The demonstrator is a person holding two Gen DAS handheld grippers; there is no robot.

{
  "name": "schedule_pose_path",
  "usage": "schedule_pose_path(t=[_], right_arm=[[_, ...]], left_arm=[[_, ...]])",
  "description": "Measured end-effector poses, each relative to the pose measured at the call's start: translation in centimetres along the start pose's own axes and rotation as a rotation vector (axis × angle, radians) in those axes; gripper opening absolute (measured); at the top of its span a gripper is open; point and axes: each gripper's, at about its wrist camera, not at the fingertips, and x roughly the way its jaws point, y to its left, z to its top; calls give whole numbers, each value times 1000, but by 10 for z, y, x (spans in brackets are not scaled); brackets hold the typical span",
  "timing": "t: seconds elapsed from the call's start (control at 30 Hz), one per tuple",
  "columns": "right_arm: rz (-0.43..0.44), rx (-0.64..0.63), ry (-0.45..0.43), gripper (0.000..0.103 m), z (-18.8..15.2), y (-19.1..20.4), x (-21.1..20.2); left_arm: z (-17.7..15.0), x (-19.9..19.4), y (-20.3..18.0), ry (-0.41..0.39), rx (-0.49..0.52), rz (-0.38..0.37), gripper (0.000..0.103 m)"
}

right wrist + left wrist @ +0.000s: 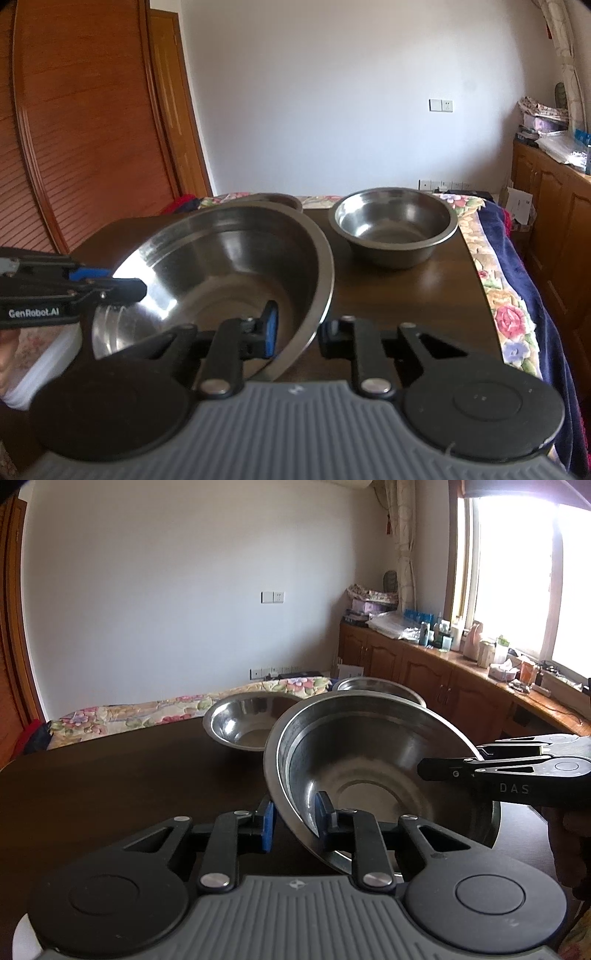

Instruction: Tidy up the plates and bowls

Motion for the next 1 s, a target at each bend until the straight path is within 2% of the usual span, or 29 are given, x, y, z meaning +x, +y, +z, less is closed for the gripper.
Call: schedule_pose_path(t=[0.43, 1.0], right_arm=[[0, -2, -34, 24, -10, 16, -27], [28, -31, -22, 24, -33, 35, -36]], left_arm=[[-19, -39, -4, -38, 5, 0, 40], [-48, -63, -5, -53, 11, 21, 40]])
